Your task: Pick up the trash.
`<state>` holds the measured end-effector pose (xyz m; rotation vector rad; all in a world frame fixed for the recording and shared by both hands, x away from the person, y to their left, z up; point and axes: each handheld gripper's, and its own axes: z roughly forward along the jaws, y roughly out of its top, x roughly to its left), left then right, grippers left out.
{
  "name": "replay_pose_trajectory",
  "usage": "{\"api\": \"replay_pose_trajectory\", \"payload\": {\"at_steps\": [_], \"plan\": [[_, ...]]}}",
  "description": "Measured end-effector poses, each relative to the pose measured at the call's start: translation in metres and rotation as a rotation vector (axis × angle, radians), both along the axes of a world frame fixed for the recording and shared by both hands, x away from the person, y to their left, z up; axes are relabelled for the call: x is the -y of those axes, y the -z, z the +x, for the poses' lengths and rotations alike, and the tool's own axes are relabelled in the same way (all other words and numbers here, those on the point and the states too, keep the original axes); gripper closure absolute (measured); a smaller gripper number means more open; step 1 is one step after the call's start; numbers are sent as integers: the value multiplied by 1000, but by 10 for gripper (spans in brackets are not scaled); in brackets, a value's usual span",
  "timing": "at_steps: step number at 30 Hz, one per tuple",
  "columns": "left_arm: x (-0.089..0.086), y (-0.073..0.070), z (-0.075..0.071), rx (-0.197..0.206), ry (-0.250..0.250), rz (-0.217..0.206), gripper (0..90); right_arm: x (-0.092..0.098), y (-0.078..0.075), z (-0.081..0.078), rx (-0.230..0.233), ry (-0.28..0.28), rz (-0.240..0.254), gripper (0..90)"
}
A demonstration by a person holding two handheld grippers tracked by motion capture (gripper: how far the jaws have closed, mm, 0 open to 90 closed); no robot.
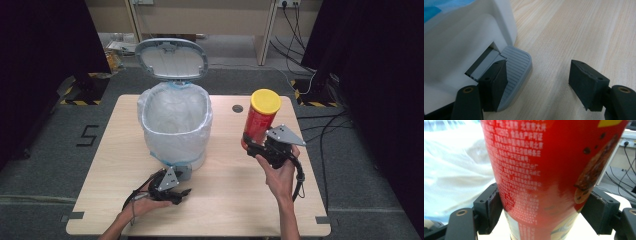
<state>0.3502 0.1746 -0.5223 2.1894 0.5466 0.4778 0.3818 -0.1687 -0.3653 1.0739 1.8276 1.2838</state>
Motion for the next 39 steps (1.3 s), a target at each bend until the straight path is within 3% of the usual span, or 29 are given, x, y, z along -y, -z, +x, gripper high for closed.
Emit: {"api": "replay_pose_trajectory", "payload": {"at_steps": [18,29,39], "plan": [[0,0,0,0,0,0,304,-22,-43,9,60,-43,44,245],[0,0,0,2,-1,-2,304,-34,-60,11,86,-65,49,245],[0,0,0,1,-1,1,304,-42,-72,16,80,-92,42,245]]}}
